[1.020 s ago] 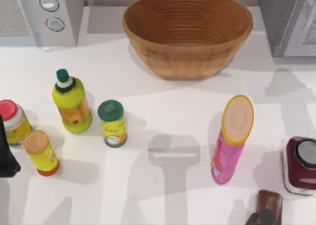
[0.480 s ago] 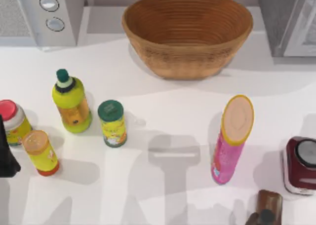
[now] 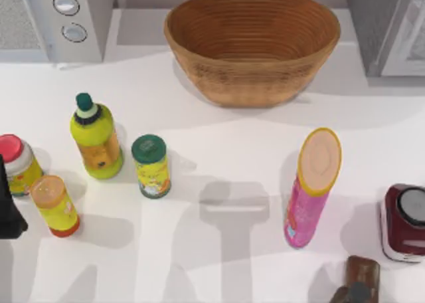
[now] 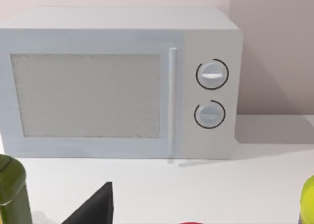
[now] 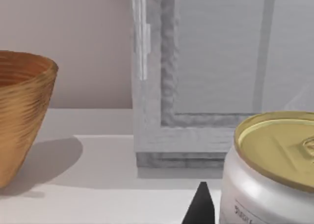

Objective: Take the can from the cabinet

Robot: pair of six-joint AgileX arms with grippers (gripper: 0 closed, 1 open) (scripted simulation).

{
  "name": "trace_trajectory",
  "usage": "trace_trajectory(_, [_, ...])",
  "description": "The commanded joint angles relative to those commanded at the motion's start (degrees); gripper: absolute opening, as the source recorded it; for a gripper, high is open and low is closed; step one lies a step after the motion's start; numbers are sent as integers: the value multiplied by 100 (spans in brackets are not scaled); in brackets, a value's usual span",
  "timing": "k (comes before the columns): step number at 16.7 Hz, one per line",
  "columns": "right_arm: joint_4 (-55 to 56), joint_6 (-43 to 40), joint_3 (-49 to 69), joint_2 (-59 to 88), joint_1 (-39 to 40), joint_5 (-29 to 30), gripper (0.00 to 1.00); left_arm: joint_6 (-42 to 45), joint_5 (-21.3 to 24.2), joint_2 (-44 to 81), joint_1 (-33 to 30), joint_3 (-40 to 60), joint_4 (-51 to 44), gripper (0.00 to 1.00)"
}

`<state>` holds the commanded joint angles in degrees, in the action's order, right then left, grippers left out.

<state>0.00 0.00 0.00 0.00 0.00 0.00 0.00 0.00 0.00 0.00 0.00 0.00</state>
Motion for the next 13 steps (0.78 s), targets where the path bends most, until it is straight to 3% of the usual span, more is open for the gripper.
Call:
trace_trajectory(7, [113, 28, 32, 171, -28, -97, 0, 0, 0, 0, 0, 0, 0, 100])
trace_trajectory(13, [1484, 216, 475, 1710, -538, -1217, 0, 0, 0, 0, 0, 0, 0, 100])
